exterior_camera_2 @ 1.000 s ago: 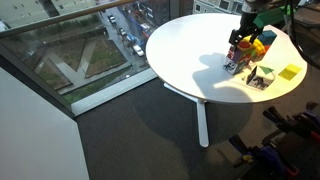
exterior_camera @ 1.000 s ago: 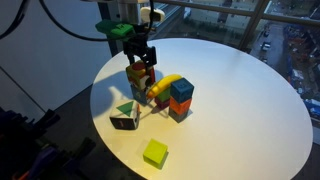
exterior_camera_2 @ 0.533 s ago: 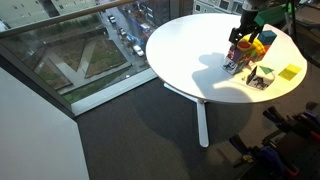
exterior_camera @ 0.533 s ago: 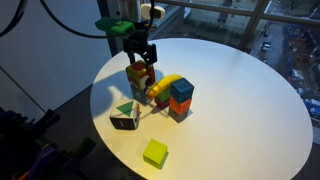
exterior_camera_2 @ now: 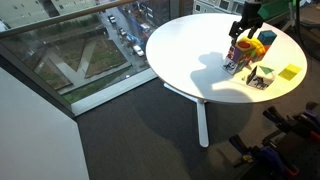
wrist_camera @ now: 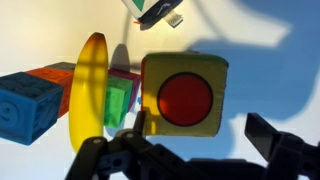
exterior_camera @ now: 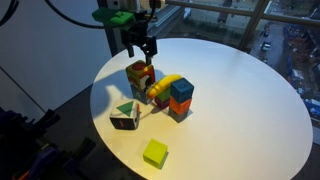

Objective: Place the multicolor block on the black and white block

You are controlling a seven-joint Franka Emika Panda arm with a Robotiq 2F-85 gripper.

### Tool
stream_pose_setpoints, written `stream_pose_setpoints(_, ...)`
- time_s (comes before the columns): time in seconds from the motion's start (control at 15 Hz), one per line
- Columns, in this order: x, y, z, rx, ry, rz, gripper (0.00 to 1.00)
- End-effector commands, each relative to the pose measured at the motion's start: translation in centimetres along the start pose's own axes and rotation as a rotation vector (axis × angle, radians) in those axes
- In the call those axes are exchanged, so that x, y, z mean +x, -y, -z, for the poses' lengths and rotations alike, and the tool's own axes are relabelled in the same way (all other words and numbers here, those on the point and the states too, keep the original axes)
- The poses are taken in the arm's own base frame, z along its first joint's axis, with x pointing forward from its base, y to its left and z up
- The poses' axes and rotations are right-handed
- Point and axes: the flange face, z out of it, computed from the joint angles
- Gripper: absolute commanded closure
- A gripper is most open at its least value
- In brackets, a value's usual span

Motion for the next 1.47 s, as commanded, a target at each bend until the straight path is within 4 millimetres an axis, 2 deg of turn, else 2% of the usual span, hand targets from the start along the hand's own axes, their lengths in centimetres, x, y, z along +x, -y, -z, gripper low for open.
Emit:
stream_pose_setpoints(0.0,-1.4,0.3,2.3,0.056,-0.013,0.030,0.00)
stream_pose_setpoints(0.47,-4.2,4.1,4.7,0.063,-0.030,0.055,0.00)
stream_pose_setpoints(1.0,-9.4,8.6,4.9,-0.049,0.004,-0.034,0.00)
stream_pose_setpoints(1.4,-12.6,8.6,6.9,-0.045,0.048,-0.062,0.00)
